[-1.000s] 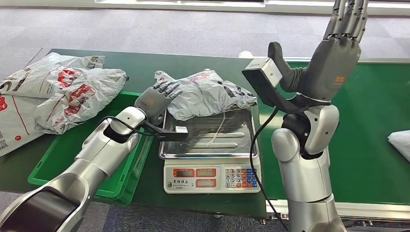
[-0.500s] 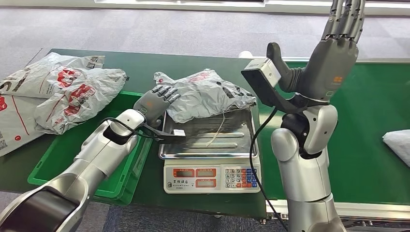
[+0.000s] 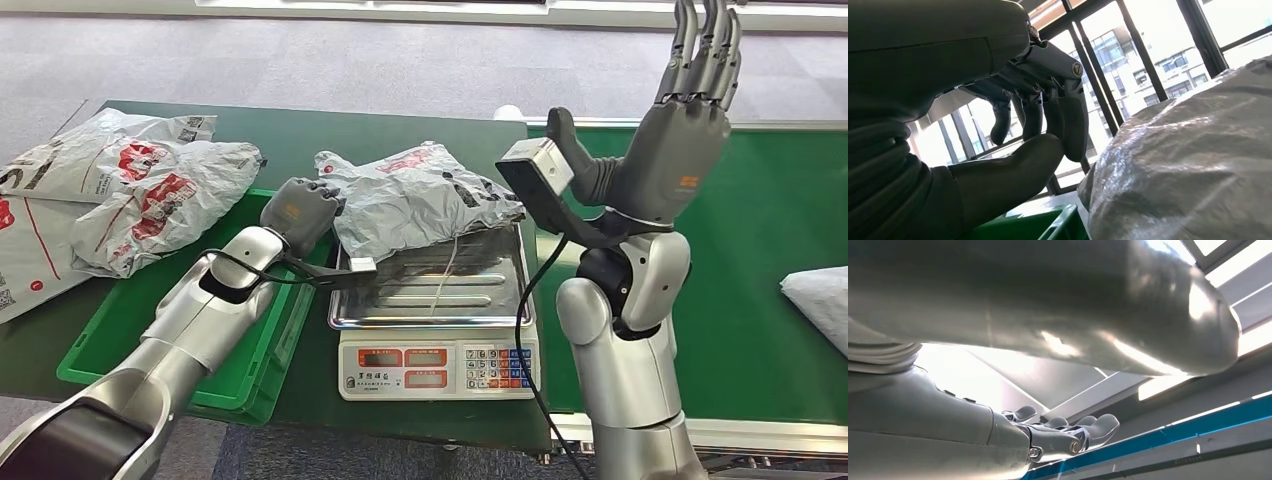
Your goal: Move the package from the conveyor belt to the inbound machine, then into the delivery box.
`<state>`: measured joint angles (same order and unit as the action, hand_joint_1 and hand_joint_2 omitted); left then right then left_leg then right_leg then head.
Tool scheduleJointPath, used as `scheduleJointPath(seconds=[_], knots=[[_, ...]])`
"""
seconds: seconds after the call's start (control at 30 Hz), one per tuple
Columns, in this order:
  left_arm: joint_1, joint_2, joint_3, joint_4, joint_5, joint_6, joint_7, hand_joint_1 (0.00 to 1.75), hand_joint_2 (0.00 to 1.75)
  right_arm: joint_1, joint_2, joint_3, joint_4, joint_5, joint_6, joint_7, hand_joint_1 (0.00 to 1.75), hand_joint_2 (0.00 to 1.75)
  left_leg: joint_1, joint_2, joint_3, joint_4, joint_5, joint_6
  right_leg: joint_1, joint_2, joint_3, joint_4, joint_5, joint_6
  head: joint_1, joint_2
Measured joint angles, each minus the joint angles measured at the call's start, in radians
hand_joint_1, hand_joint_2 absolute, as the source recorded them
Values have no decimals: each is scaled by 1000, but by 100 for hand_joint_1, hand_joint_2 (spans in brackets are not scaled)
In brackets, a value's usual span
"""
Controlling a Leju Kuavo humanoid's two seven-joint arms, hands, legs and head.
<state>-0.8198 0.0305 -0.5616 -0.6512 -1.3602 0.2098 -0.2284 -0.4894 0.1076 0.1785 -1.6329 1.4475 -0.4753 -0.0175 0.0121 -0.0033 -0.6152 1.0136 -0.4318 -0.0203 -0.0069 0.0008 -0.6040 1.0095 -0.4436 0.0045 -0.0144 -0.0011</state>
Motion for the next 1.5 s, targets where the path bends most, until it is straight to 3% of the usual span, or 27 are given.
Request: scheduleJointPath(seconds=[0.53,0.67,0.77,0.93,1.5], knots=[[37,14,92,-81,-67,19,23,175,175,17,0,0,-6,16,0,12,0,0,0,0,0,0,0,0,0,0,0,0,0,0,0,0],[41,13,122,-96,-96,51,59,0,175,22,0,0,-13,23,1,14,0,0,0,0,0,0,0,0,0,0,0,0,0,0,0,0],[42,9,153,-113,-109,47,67,0,175,28,1,0,-20,28,3,14,0,0,0,0,0,0,0,0,0,0,0,0,0,0,0,0],[40,-18,205,-94,-36,-41,-74,0,175,22,5,0,-20,31,49,20,0,0,0,0,0,0,0,0,0,-1,0,0,0,0,0,0],[19,-67,204,42,-80,-15,-53,0,175,-4,6,0,11,42,75,36,0,0,0,0,0,0,0,0,0,0,0,0,0,0,0,0]])
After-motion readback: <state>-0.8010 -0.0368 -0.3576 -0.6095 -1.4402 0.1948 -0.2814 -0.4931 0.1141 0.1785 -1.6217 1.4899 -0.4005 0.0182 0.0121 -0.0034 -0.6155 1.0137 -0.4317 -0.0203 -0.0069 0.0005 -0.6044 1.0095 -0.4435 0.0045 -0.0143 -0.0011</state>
